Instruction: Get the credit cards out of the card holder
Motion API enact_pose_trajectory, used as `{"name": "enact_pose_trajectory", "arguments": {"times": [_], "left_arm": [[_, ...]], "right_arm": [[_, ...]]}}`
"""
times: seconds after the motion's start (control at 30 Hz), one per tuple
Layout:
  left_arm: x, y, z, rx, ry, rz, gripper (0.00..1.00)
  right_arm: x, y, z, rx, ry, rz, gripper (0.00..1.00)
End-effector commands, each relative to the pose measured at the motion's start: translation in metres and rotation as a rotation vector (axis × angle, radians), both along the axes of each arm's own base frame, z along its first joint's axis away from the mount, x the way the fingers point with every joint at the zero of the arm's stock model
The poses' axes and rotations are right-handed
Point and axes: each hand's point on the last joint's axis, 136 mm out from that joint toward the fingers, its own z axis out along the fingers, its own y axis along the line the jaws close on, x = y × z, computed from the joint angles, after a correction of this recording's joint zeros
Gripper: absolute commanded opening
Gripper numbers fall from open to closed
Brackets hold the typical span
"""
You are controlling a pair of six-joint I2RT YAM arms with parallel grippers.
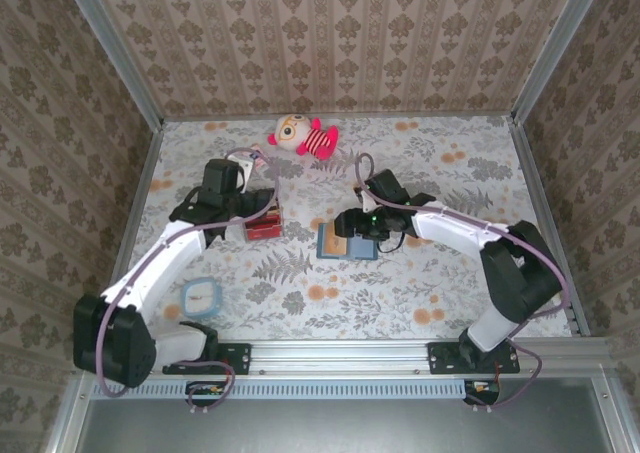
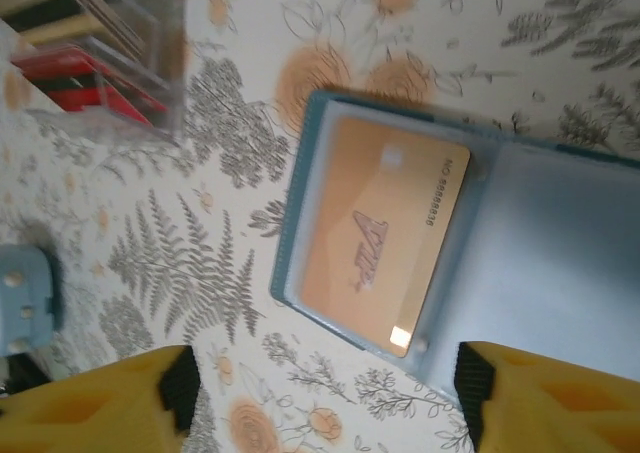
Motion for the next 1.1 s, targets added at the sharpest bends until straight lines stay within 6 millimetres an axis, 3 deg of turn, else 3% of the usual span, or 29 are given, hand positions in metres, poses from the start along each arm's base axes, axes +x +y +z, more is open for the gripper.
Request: {"name": "enact_pose_trajectory", "arguments": {"times": [0.0, 0.23, 0.4, 0.53, 0.67, 0.9, 1.07], "left_arm": [[-0.015, -0.006, 0.011, -0.149, -0.006, 0.085, 1.0], [-0.041, -0.035, 0.006, -0.224, 0.053, 0.046, 1.0], [-0.051, -0.069, -0.006, -0.262, 0.134, 0.009, 1.0], [-0.052, -0.091, -0.024, -0.333, 0.242, 0.056, 0.97], [-0.051, -0.125, -0.037, -0.335, 0.298, 0.005, 0.94], [-0.05, -0.17, -0.068, -0.412, 0.469, -0.025, 0.75], [-0.048, -0.181, -0.09, -0.451, 0.529, 0.003, 0.56]], "right_arm": [[0.003, 0.008, -0.005, 0.02, 0.077, -0.09, 0.61], [0.007, 0.006, -0.033, -0.048, 0.162, -0.147, 0.38], [0.012, 0.004, -0.043, -0.084, 0.162, -0.156, 0.31], [0.015, 0.0, -0.049, -0.122, 0.163, -0.163, 0.3], [0.017, 0.0, -0.054, -0.13, 0.168, -0.162, 0.29], [0.017, 0.002, -0.056, -0.106, 0.178, -0.149, 0.27], [0.016, 0.002, -0.059, -0.084, 0.195, -0.14, 0.24]]}}
